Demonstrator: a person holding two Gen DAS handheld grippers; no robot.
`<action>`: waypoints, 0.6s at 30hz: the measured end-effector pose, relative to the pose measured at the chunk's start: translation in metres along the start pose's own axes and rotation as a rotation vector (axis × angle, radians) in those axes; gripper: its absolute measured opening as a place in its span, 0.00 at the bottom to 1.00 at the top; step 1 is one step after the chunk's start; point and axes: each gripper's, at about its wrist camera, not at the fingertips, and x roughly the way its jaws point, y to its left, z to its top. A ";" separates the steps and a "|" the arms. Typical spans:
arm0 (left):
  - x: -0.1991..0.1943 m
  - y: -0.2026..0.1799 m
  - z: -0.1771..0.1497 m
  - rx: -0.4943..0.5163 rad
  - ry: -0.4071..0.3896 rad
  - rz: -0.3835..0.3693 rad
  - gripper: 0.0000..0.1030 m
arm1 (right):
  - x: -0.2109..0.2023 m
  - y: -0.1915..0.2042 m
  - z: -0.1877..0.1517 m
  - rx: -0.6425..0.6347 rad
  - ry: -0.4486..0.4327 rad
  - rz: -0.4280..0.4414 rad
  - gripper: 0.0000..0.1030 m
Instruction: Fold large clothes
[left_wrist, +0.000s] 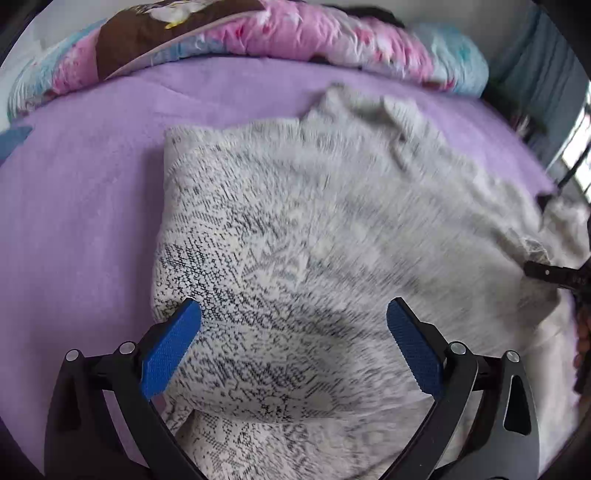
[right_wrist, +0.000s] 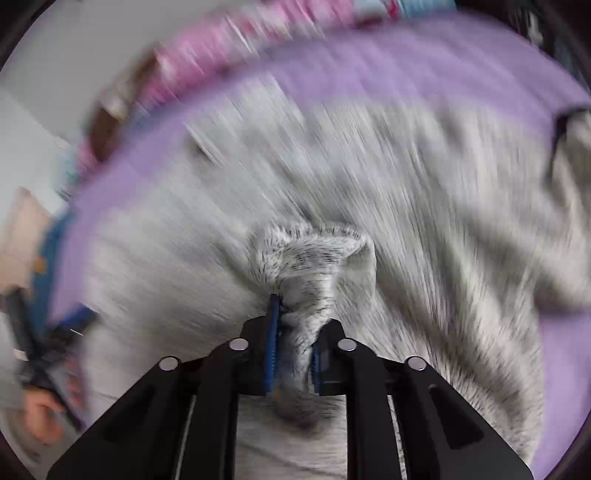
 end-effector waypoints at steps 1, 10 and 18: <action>0.005 -0.006 -0.004 0.046 0.003 0.030 0.94 | 0.000 0.001 0.000 -0.022 -0.014 -0.004 0.15; -0.048 0.004 0.017 -0.032 -0.096 -0.025 0.94 | -0.076 0.025 0.009 -0.088 -0.190 -0.040 0.94; -0.016 -0.023 -0.015 0.062 0.002 -0.061 0.94 | -0.036 0.073 -0.010 -0.326 -0.127 -0.028 0.94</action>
